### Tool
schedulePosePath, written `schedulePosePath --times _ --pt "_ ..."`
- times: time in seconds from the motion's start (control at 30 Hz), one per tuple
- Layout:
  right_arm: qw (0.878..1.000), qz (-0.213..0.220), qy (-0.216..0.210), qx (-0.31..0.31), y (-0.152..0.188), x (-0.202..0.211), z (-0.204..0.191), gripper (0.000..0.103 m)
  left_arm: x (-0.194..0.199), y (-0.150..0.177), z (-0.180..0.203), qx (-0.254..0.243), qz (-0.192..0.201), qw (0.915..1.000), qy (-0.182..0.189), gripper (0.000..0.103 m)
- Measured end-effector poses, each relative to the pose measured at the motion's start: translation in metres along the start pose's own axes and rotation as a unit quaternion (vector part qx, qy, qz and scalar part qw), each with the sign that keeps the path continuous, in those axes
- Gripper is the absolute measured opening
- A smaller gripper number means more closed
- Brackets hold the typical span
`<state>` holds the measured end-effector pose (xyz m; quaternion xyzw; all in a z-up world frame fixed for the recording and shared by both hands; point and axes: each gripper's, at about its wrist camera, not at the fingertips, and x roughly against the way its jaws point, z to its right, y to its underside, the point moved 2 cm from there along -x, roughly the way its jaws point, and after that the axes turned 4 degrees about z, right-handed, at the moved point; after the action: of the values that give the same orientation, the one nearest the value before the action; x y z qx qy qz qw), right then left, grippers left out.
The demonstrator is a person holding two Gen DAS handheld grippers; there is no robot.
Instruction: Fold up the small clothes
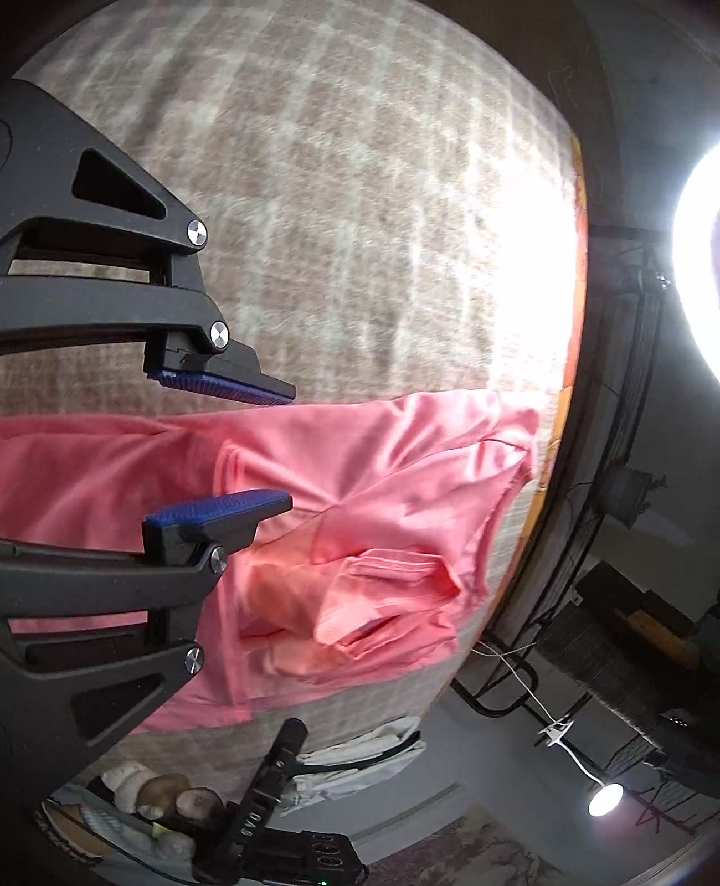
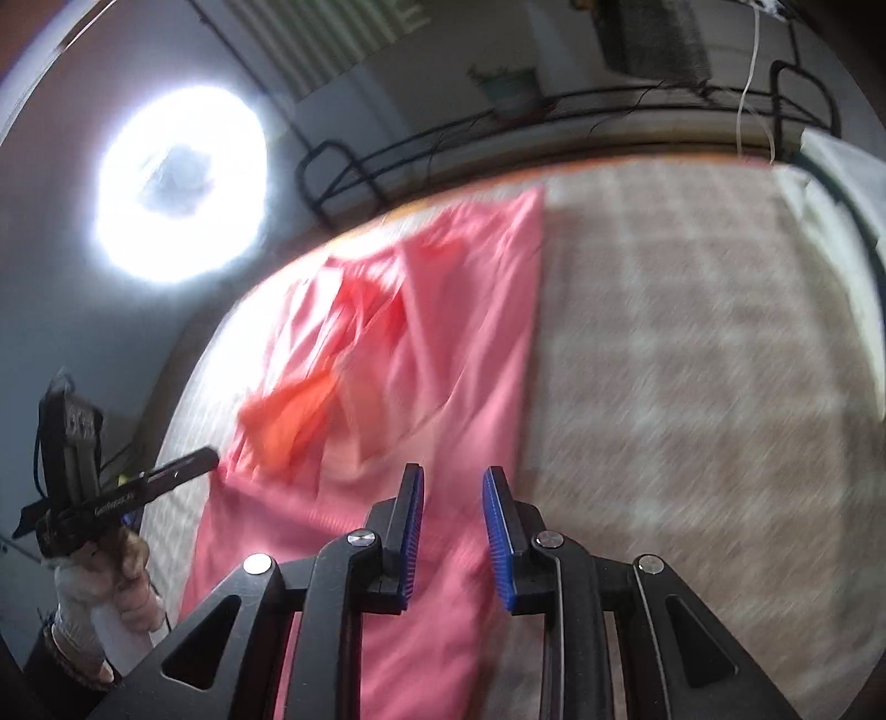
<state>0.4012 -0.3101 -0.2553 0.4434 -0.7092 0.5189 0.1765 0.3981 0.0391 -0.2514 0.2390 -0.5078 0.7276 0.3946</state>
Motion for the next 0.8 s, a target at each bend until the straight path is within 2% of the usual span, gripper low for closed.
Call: schedulePosePath --times 0.1,0.17,0.23,0.27,0.4,0.5,0.6,0.8 --pt "1.0 0.023 -0.007 -0.003 -0.019 0.007 0.01 0.033 -0.008 -0.011 -0.01 0.011 0.0 0.9999 0.008 0.032" --pt "0.999 0.033 -0.009 0.001 -0.03 0.007 0.014 0.039 -0.015 -0.018 -0.016 0.013 -0.004 0.9999 0.007 0.032" --pt "0.999 0.038 -0.008 0.001 -0.04 0.002 0.017 0.05 -0.022 -0.026 -0.02 0.019 -0.006 0.9998 0.009 0.032" --pt "0.999 0.038 -0.009 -0.001 -0.045 -0.003 0.019 0.052 -0.027 -0.033 -0.023 0.024 -0.008 0.9996 0.01 0.032" --pt "0.999 0.034 0.005 0.0 -0.068 -0.027 0.029 0.052 -0.044 -0.06 -0.024 0.039 -0.013 0.9989 0.025 0.032" --pt "0.999 0.033 0.011 -0.009 -0.082 -0.044 0.037 0.051 -0.056 -0.082 -0.021 0.031 -0.009 0.9991 0.026 0.033" --pt "0.999 0.038 0.006 -0.027 -0.098 -0.057 0.049 0.051 -0.068 -0.098 -0.022 0.04 0.0 0.9989 0.026 0.045" --pt "0.999 0.036 0.005 -0.024 -0.12 -0.079 0.052 0.051 -0.096 -0.122 -0.024 0.059 -0.001 0.9979 0.025 0.045"
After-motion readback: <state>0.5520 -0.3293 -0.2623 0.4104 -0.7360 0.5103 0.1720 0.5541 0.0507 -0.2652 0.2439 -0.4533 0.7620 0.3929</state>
